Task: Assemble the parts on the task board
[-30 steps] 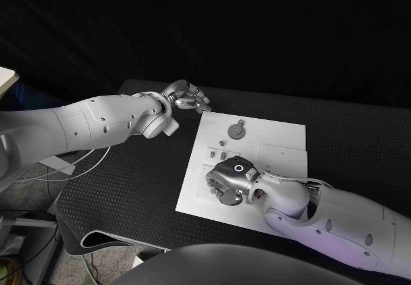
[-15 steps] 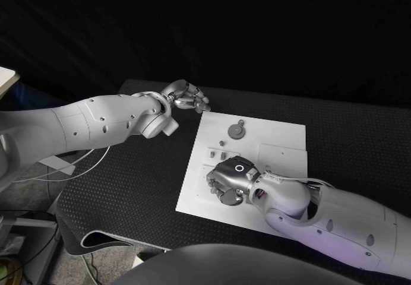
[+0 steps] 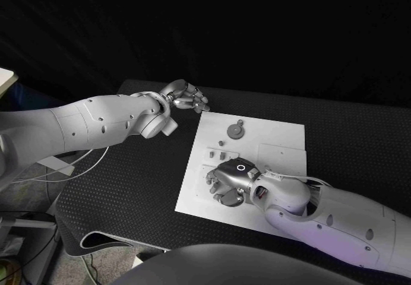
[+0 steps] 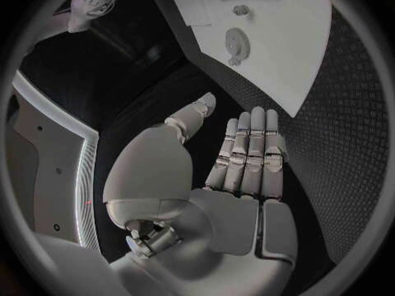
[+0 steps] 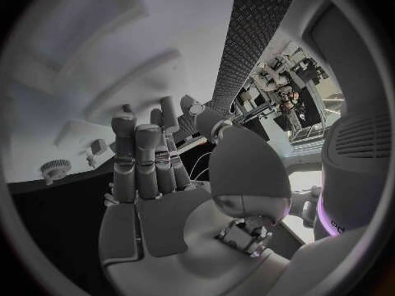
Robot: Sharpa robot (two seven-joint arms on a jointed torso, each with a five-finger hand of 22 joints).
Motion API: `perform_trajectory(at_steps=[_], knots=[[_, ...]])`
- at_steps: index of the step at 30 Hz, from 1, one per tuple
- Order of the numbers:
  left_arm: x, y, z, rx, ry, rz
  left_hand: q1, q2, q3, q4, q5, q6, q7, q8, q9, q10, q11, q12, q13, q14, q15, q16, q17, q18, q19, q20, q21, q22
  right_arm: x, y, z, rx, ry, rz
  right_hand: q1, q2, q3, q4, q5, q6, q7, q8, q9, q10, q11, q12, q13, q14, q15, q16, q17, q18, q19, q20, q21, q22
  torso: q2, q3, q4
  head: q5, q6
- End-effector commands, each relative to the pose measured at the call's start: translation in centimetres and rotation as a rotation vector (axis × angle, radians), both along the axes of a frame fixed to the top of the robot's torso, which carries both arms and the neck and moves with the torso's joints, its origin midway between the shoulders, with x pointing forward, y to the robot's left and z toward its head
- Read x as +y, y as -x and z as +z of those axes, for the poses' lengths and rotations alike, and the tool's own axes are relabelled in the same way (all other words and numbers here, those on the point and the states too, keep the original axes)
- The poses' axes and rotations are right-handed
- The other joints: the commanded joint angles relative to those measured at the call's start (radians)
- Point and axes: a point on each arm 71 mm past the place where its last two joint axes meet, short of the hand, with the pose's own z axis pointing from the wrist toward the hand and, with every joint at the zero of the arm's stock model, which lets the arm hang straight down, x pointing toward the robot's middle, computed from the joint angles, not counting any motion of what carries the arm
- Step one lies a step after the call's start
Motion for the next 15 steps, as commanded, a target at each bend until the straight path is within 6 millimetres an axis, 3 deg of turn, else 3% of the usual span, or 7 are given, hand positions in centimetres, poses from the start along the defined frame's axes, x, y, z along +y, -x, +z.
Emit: perform_trajectory(at_steps=[1,8,15], knots=[[-0.06,-0.01,0.12,-0.001,0.006,-0.008,-0.005,0.001,-0.005,0.003,-0.001,-0.009,0.0,0.006,0.001,-0.006,0.0,-0.003,-0.001,0.003,0.005,-0.007,0.002,-0.004,0.001,0.003,0.0,-0.001,-0.16,0.0,-0.24,0.049,0.004,-0.002,-0.011,-0.005,-0.012,0.004,-0.001,-0.013,0.002,-0.006,-0.003,-0.023,0.008,-0.003,-0.005,-0.002,0.008,-0.002,0.001,0.101,-0.008,-0.003,-0.006,0.016,0.0,0.0002,0.0007,-0.001,0.0],[-0.08,-0.02,0.11,-0.001,0.007,-0.009,-0.007,0.001,-0.005,0.005,-0.001,-0.01,0.0,0.006,0.0,-0.007,0.0,-0.003,-0.001,0.003,0.005,-0.009,0.003,-0.004,0.001,0.003,0.0,-0.003,-0.27,-0.05,-0.16,0.047,-0.01,-0.007,-0.012,-0.01,-0.016,0.013,-0.001,-0.02,0.002,-0.007,-0.005,-0.039,0.012,-0.001,-0.01,-0.005,0.012,-0.001,0.002,0.101,-0.009,-0.002,-0.009,0.016,0.0,0.0003,0.0005,-0.002,0.0],[-0.06,-0.02,0.11,0.0,0.006,-0.008,-0.007,0.001,-0.005,0.005,-0.001,-0.01,0.0,0.006,0.0,-0.007,0.0,-0.003,-0.001,0.003,0.005,-0.009,0.004,-0.004,0.001,0.003,0.0,-0.003,-0.26,0.08,0.19,0.033,-0.042,-0.01,0.003,0.003,-0.018,0.014,-0.001,-0.003,0.001,0.007,0.0,-0.015,0.006,0.014,-0.004,0.001,0.006,0.005,0.003,0.101,-0.002,-0.006,-0.006,0.017,0.0,0.0004,0.0009,-0.003,0.0]])
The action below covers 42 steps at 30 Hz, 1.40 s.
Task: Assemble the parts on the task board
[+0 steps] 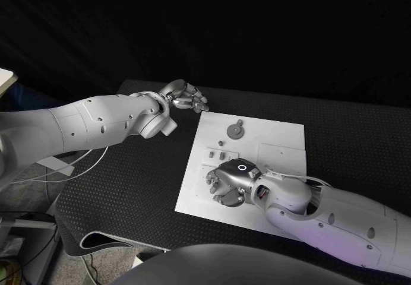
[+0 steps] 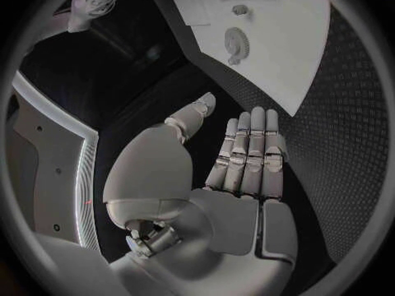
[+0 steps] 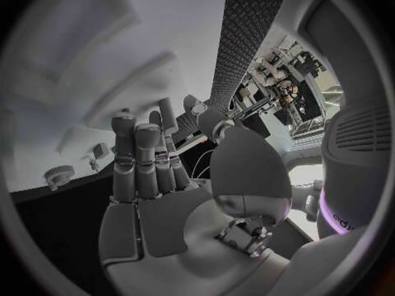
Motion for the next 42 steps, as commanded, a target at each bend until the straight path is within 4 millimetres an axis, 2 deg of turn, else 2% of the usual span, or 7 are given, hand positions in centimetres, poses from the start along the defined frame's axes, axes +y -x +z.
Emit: perform_trajectory(at_steps=[1,6,25,30,32,42], knots=[[-0.14,-0.01,0.1,0.0,0.007,-0.01,-0.007,0.001,-0.002,0.003,-0.001,-0.01,0.0,0.006,0.0,-0.007,0.0,-0.003,-0.001,0.003,0.005,-0.006,0.002,-0.004,0.001,0.003,0.0,-0.002,-0.03,0.1,0.26,-0.008,-0.033,0.002,0.011,0.011,-0.005,-0.001,-0.001,0.016,-0.001,0.009,0.004,0.021,-0.008,0.01,0.006,0.005,0.001,0.005,0.001,0.101,0.004,-0.006,-0.001,0.016,0.0,0.0,0.0004,-0.001,0.0],[-0.1,0.0,0.1,0.0,0.007,-0.009,-0.007,0.001,-0.002,0.003,-0.001,-0.01,0.0,0.007,0.0,-0.007,0.0,-0.003,-0.002,0.003,0.005,-0.006,0.002,-0.004,0.001,0.003,0.0,-0.002,-0.21,0.12,0.54,-0.03,-0.052,-0.004,0.024,0.031,-0.008,-0.01,-0.001,0.031,-0.003,0.022,0.009,0.056,-0.021,0.028,0.021,0.011,-0.012,0.007,0.0,0.101,0.01,-0.008,0.002,0.017,0.0,-0.0005,0.0001,-0.002,0.0],[-0.11,0.0,0.09,0.002,0.007,-0.01,-0.005,0.002,-0.002,0.003,-0.001,-0.01,0.0,0.007,0.0,-0.007,0.0,-0.004,-0.002,0.003,0.005,-0.008,0.004,-0.004,0.001,0.003,0.0,-0.004,-0.17,0.36,1.13,-0.051,-0.078,-0.006,0.039,0.043,-0.012,-0.022,0.0,0.041,-0.007,0.032,0.014,0.083,-0.033,0.042,0.048,0.015,-0.024,0.006,-0.001,0.101,0.013,-0.01,0.002,0.017,0.0,-0.0005,0.0004,-0.005,0.0],[-0.08,0.0,0.09,0.002,0.006,-0.01,-0.005,0.002,-0.002,0.003,-0.001,-0.011,0.0,0.007,0.0,-0.007,0.0,-0.004,-0.002,0.003,0.005,-0.008,0.005,-0.004,0.001,0.003,0.0,-0.004,-0.06,0.41,1.14,-0.058,-0.072,-0.002,0.05,0.06,-0.01,-0.03,-0.001,0.049,-0.011,0.037,0.017,0.104,-0.042,0.055,0.068,0.016,-0.032,0.007,0.0,0.101,0.015,-0.011,0.004,0.018,0.0,-0.0007,0.0,-0.006,0.0],[-0.08,0.0,0.09,0.002,0.006,-0.01,-0.005,0.002,-0.002,0.003,-0.001,-0.011,0.0,0.007,0.0,-0.007,0.0,-0.004,-0.002,0.003,0.005,-0.009,0.005,-0.004,0.001,0.003,0.0,-0.004,-0.08,0.38,1.11,-0.059,-0.069,-0.004,0.066,0.076,-0.007,-0.037,-0.001,0.06,-0.017,0.044,0.021,0.128,-0.052,0.07,0.086,0.016,-0.042,0.008,0.0,0.101,0.015,-0.013,0.005,0.019,0.0,-0.0008,0.0001,-0.006,0.0],[-0.06,0.02,0.07,0.005,0.006,-0.01,-0.005,0.002,-0.002,0.003,-0.001,-0.011,0.0,0.007,0.0,-0.008,0.0,-0.004,-0.002,0.003,0.005,-0.009,0.006,-0.004,0.001,0.003,0.0,-0.005,0.09,0.44,1.17,-0.062,-0.073,0.0,0.092,0.089,-0.009,-0.038,0.0,0.063,-0.021,0.046,0.025,0.134,-0.058,0.079,0.119,0.016,-0.048,0.007,0.002,0.101,0.012,-0.013,0.007,0.02,0.0,-0.001,0.0004,-0.007,0.0]])
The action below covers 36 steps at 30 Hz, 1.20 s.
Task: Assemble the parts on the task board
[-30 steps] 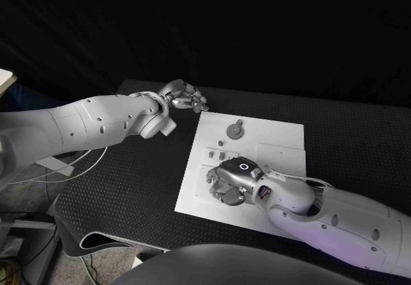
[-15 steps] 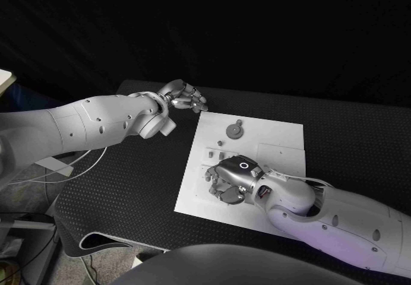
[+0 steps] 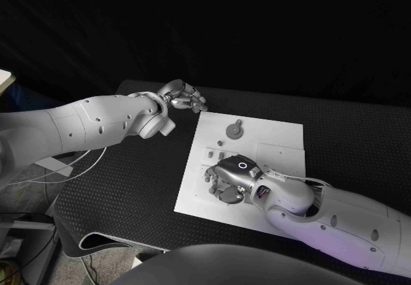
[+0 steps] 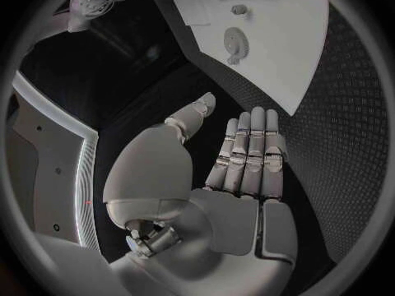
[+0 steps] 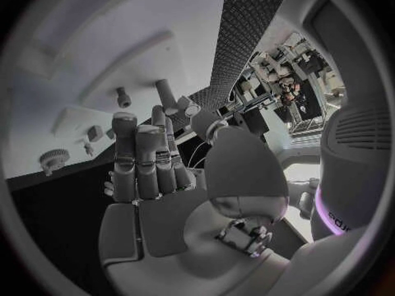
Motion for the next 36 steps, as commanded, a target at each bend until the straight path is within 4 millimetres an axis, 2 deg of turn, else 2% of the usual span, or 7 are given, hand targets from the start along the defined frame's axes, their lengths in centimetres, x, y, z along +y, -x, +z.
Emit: perform_trajectory(at_steps=[1,19,26,30,36], knots=[[-0.17,0.02,0.06,0.004,0.007,-0.012,-0.005,0.002,-0.002,0.004,-0.001,-0.007,-0.003,0.007,0.0,-0.008,0.0,-0.004,-0.001,0.003,0.005,-0.006,0.001,-0.004,0.001,0.003,0.0,-0.002,0.11,0.06,0.05,-0.014,0.0,0.005,0.013,0.007,0.001,-0.007,0.0,0.007,-0.001,0.006,0.002,0.003,0.0,0.003,0.009,0.001,-0.008,0.004,0.002,0.101,0.0,-0.005,0.004,0.02,0.0,-0.0002,0.0002,0.0,0.0],[-0.18,0.05,0.06,0.005,0.007,-0.013,-0.005,0.002,-0.002,0.004,-0.001,-0.008,-0.003,0.007,0.0,-0.008,0.0,-0.004,-0.001,0.003,0.005,-0.007,0.003,-0.004,0.001,0.003,0.0,-0.003,0.71,0.13,0.08,-0.004,-0.007,0.012,0.013,0.0,-0.006,-0.005,0.0,-0.004,0.005,-0.002,0.0,-0.026,0.008,-0.011,0.03,-0.001,-0.001,0.001,0.002,0.101,-0.004,-0.001,0.003,0.019,0.0,-0.0006,-0.0001,-0.005,0.0],[-0.14,0.06,0.06,0.006,0.007,-0.012,-0.005,0.002,-0.002,0.004,-0.001,-0.008,-0.003,0.007,0.0,-0.008,0.0,-0.004,-0.001,0.003,0.005,-0.008,0.004,-0.004,0.001,0.003,0.0,-0.004,0.58,-0.01,-0.07,0.005,0.005,0.006,-0.001,-0.022,-0.014,-0.001,0.0,-0.014,0.01,-0.008,-0.002,-0.04,0.013,-0.02,0.04,-0.004,0.004,-0.001,0.002,0.101,-0.006,0.001,0.002,0.018,0.0,-0.0004,-0.0004,-0.009,0.0],[-0.11,0.07,0.07,0.006,0.007,-0.011,-0.005,0.002,-0.002,0.004,-0.001,-0.008,-0.003,0.007,0.0,-0.008,0.0,-0.004,-0.001,0.003,0.005,-0.008,0.004,-0.004,0.001,0.003,0.0,-0.004,0.51,-0.05,-0.15,0.01,0.014,0.004,-0.012,-0.051,-0.015,0.0,0.0,-0.029,0.014,-0.017,-0.006,-0.081,0.027,-0.047,0.035,-0.014,0.018,-0.005,0.001,0.101,-0.015,0.006,-0.004,0.017,0.0,0.0,-0.0002,-0.009,0.0],[-0.06,0.07,0.07,0.006,0.006,-0.01,-0.005,0.001,-0.002,0.004,-0.001,-0.008,-0.003,0.007,0.0,-0.008,0.0,-0.004,-0.001,0.003,0.005,-0.009,0.004,-0.004,0.001,0.003,0.0,-0.005,0.48,-0.07,-0.18,0.014,0.014,0.004,-0.02,-0.07,-0.013,0.004,0.0,-0.039,0.015,-0.022,-0.009,-0.11,0.04,-0.07,0.025,-0.023,0.03,-0.007,0.001,0.101,-0.022,0.01,-0.009,0.017,0.0,0.0005,-0.0001,-0.009,0.0]])
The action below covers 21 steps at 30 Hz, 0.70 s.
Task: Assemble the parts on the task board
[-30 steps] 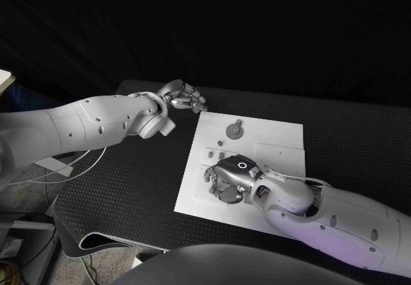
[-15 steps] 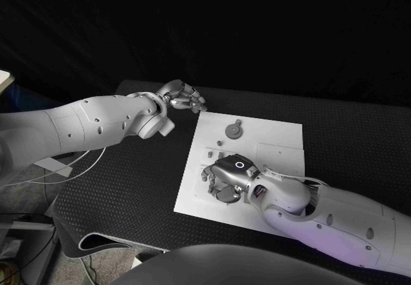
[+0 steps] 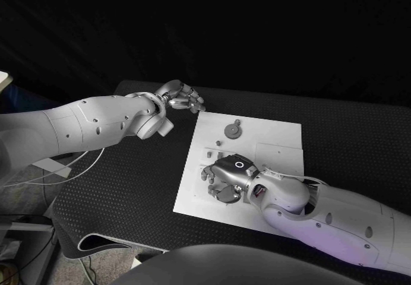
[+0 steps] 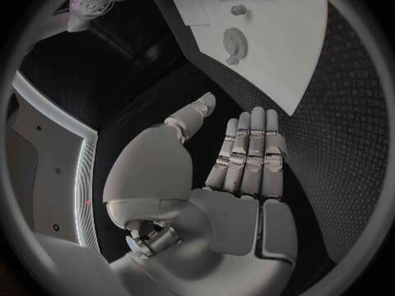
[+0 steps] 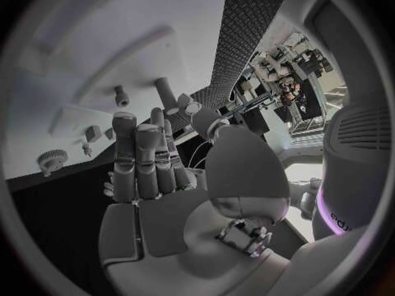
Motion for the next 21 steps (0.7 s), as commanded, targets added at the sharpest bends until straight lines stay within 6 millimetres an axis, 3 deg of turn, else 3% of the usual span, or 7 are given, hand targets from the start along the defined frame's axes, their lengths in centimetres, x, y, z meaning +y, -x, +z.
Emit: perform_trajectory(at_steps=[1,15,21], knots=[[-0.2,0.0,0.1,0.001,0.007,-0.012,-0.005,0.001,-0.002,0.004,-0.001,-0.006,0.0,0.003,0.0,-0.008,0.0,-0.004,-0.002,0.003,0.005,-0.005,0.002,-0.004,0.001,0.003,0.0,-0.002,0.0,0.1,-0.1,0.01,0.011,0.004,-0.002,-0.014,-0.003,0.006,0.0,-0.009,-0.001,-0.005,-0.001,-0.013,0.004,-0.01,-0.004,-0.001,0.01,-0.003,0.0,0.101,-0.008,0.003,-0.005,0.017,0.0,0.001,0.0002,0.0,0.0],[-0.1,0.0,0.1,0.001,0.006,-0.01,-0.003,0.0,-0.002,0.003,-0.002,-0.006,0.0,0.003,0.0,-0.009,0.0,-0.004,-0.002,0.004,0.005,-0.007,0.004,-0.004,0.0,0.003,0.0,-0.004,-0.5,0.0,0.5,-0.007,-0.055,-0.011,-0.006,-0.025,-0.002,0.008,0.0,-0.012,0.0,-0.005,-0.002,-0.025,0.01,-0.017,-0.011,-0.006,0.016,-0.003,0.001,0.101,-0.012,0.006,-0.007,0.018,0.0,0.0015,0.0003,-0.004,0.0],[0.2,-0.1,0.1,-0.002,0.003,-0.003,-0.003,0.0,-0.002,0.003,-0.002,-0.006,0.0,0.003,0.0,-0.009,0.0,-0.004,-0.002,0.004,0.005,-0.007,0.004,-0.004,0.001,0.003,0.0,-0.004,-1.4,-0.6,2.4,-0.012,-0.146,-0.046,-0.018,-0.027,0.001,0.026,0.0,-0.009,0.002,-0.003,-0.001,-0.022,0.01,-0.015,-0.014,-0.003,0.016,0.0,0.001,0.101,-0.007,0.006,-0.004,0.018,0.0,0.0016,-0.0011,-0.011,0.0]])
